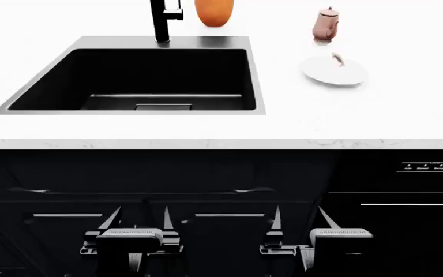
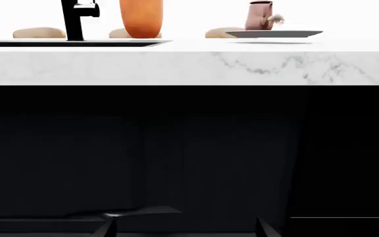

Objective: Pick the shrimp from the counter and place it in the sink. Then turn on the sink faucet.

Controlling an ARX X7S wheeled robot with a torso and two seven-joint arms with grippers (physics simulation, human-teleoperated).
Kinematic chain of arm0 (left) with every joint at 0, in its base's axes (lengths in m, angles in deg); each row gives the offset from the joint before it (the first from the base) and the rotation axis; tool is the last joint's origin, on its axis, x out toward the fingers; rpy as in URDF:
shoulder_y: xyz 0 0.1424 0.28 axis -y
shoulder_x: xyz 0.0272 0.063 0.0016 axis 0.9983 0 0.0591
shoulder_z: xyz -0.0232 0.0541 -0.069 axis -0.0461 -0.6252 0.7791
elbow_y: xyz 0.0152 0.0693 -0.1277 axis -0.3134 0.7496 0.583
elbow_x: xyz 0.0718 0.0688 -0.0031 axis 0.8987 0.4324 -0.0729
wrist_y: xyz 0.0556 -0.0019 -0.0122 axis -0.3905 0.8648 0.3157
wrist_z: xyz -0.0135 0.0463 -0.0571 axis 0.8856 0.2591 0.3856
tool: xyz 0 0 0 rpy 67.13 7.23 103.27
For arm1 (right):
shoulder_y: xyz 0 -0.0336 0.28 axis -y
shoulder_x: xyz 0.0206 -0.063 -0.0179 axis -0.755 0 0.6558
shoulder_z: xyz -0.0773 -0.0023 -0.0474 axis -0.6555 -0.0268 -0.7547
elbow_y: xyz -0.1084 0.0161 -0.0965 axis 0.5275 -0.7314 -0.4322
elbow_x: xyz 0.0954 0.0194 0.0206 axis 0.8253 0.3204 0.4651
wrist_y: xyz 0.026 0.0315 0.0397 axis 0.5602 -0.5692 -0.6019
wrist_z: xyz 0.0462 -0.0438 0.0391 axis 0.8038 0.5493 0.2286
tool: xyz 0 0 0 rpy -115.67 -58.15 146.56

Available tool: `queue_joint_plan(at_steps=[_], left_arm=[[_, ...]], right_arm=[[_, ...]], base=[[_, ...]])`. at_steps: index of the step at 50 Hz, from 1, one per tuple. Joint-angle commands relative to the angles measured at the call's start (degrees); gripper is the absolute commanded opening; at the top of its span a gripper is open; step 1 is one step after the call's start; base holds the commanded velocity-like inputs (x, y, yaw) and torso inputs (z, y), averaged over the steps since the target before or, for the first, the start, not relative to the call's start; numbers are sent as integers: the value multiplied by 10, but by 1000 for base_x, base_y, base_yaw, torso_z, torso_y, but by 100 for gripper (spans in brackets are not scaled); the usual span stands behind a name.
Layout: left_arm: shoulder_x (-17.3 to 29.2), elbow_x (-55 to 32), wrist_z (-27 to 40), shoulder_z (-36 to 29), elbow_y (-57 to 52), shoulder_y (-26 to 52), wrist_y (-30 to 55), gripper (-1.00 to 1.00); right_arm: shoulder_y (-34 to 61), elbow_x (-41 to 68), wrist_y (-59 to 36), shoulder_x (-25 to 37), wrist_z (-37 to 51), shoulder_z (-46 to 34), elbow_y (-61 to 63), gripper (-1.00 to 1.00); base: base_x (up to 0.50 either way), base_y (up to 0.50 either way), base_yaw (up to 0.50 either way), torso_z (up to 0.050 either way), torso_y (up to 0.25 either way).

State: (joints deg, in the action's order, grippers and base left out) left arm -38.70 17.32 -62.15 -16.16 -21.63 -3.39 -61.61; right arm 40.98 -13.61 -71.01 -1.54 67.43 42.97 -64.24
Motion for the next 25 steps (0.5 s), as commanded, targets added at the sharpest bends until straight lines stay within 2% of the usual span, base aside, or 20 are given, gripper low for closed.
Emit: queue_joint_plan(at_steps=[1,3,5,7,10,13,16,19,25], left_arm=[[9,-3,22,-4,0,3,2,100],[14,-5,29,-10,-5,3,10,100],[19,-4,40,-12,-38,3,51,100],[31,11,43,-21,-113,-1,109,100],[47,8,34,-20,-251,11,242,100],[58,-10,14,-22,-335,28,315,100],[71,11,21,-32,-409,44,388,100],[66,-4,22,-20,-433,23,377,100],[71,-13,19,-16,-495,39,448,100]], right_arm=[[-1,-3,-3,11,16,-12,5,100],[-4,-3,-8,16,21,-19,11,100],[-10,0,-41,22,20,-26,50,100],[-11,2,-102,32,18,-26,118,100],[-7,3,-219,46,16,-24,248,100],[10,39,-301,44,6,-9,323,100],[27,41,-388,62,6,-7,399,100],[29,47,-413,68,7,-1,435,100],[55,68,-482,70,9,9,494,100]], base=[[0,0,0,0,0],[0,0,0,0,0],[0,0,0,0,0],[0,0,0,0,0],[0,0,0,0,0],[0,0,0,0,0],[0,0,0,0,0],[0,0,0,0,0],[0,0,0,-6,0]])
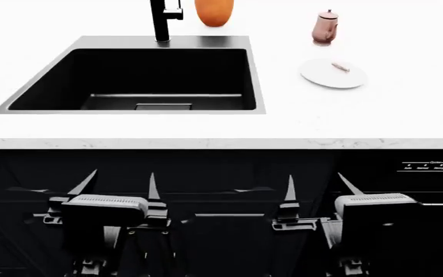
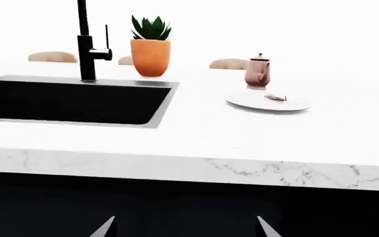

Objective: Pick the shrimp from the counter and place it in the sink. Then turn on the sink faucet.

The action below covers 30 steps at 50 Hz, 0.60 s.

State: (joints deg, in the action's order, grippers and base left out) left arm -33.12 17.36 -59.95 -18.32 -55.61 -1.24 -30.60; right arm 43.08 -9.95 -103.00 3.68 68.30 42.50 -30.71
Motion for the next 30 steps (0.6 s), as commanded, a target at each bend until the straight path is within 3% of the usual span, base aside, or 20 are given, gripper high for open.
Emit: queue_joint_plan(at_steps=[1,5,7,10,13,14,16,18,21,23,30], left_arm=[[14,-17,-3,10,-154,23,141,100],[10,-39,-7,32,-182,56,195,100],[11,-57,-11,53,-231,117,294,100],[10,-100,-19,81,-260,207,418,100],[22,-182,15,116,-260,366,584,100],[46,-268,79,133,-249,391,590,100],[137,-440,251,186,-154,485,589,100],[173,-612,423,157,-65,574,572,100],[193,-870,678,108,10,643,549,100],[199,-1014,688,85,47,676,546,100],[207,-1027,705,22,131,800,542,100]], right_arm=[[38,33,-164,19,0,16,162,100],[89,51,-247,23,2,35,211,100],[162,95,-358,30,8,66,264,100],[246,346,-417,112,176,123,264,100],[398,495,-570,106,254,190,256,100],[435,558,-579,121,303,196,238,100],[509,730,-578,163,470,192,178,100],[580,902,-562,196,609,148,113,100],[649,980,-539,229,678,85,63,100],[693,997,-529,244,690,68,24,100],[803,962,-535,265,655,39,-85,100]], base=[[0,0,0,0,0],[0,0,0,0,0],[0,0,0,0,0],[0,0,0,0,0],[0,0,0,0,0],[0,0,0,0,0],[0,0,0,0,0],[0,0,0,12,0],[0,0,0,50,0],[0,0,0,50,0],[0,0,0,50,0]])
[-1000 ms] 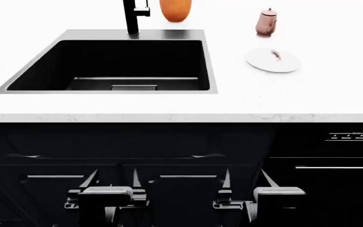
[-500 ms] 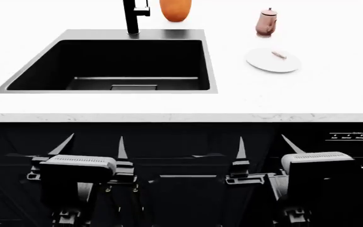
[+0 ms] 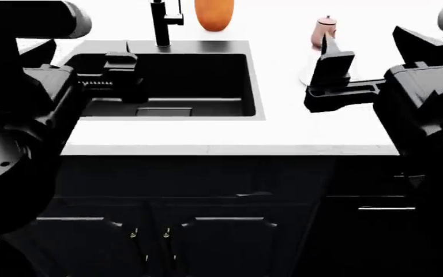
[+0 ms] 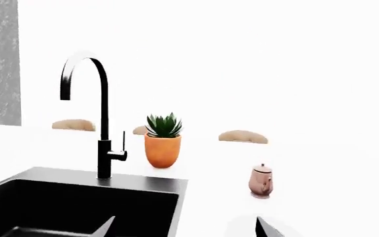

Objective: Pick the shrimp from the counter and place it in the sink. Then turn on the sink faucet.

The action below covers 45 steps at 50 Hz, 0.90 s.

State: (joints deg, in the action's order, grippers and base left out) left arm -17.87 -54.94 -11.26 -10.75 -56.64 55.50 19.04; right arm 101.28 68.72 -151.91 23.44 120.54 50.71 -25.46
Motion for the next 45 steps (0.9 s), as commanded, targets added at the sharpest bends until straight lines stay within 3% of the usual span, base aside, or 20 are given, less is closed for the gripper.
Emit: queue_joint_plan(at_steps=[1,7,19,27,35,45], left_arm=[[55,-287,206,-61,156,255,50,100],[65,-234,165,-87,218,332,54,100],[81,-128,59,-153,290,418,45,100],[81,-79,8,-189,331,462,22,100],[86,-65,11,-201,308,451,6,100],[93,-57,1,-212,308,449,-4,100]], right_arm=[[238,168,-50,68,130,-54,-150,100],[322,159,-59,64,99,-102,-213,100],[427,20,-55,69,-47,-193,-302,100],[448,-11,-34,70,-86,-219,-344,100],[446,-16,-29,76,-99,-237,-335,100],[444,-8,-24,81,-99,-246,-337,100]], base=[[0,0,0,50,0],[0,0,0,50,0],[0,0,0,50,0],[0,0,0,50,0],[0,-30,0,31,0],[0,-500,0,0,0]])
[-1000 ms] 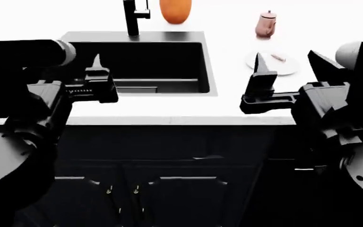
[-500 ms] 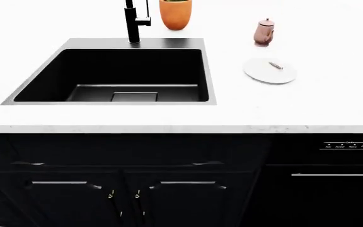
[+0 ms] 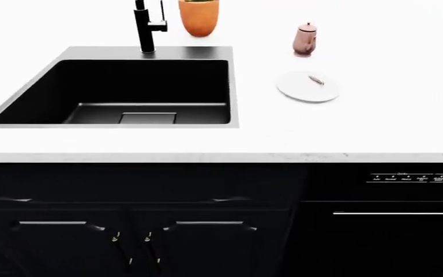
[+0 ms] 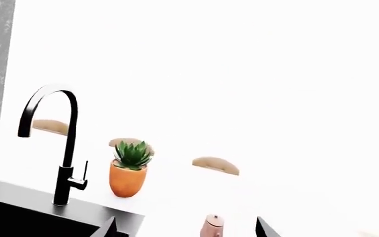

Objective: Pick the shrimp from the counter and place it in the sink. Then turn on the sink faucet.

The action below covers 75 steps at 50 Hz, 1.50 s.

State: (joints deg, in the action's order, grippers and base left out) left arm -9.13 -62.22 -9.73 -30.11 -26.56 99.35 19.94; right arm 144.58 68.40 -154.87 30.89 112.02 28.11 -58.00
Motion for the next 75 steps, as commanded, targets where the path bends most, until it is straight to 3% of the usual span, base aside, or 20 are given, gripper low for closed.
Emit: queue_joint_plan(at_steps=[1,15,75], left_arm=[[6,16,-14,-20,7,11,-14,100],[12,10,5,-14,10,2,-25,100],[24,1,4,-39,15,3,-46,100]], right_arm=[[11,-6,8,7,-16,-22,-12,100],[7,-23,38,11,-22,-32,-13,100],[24,-6,48,22,-17,-69,-30,100]], base=[[0,-500,0,0,0],[7,-250,0,0,0],[500,-13,0,0,1]])
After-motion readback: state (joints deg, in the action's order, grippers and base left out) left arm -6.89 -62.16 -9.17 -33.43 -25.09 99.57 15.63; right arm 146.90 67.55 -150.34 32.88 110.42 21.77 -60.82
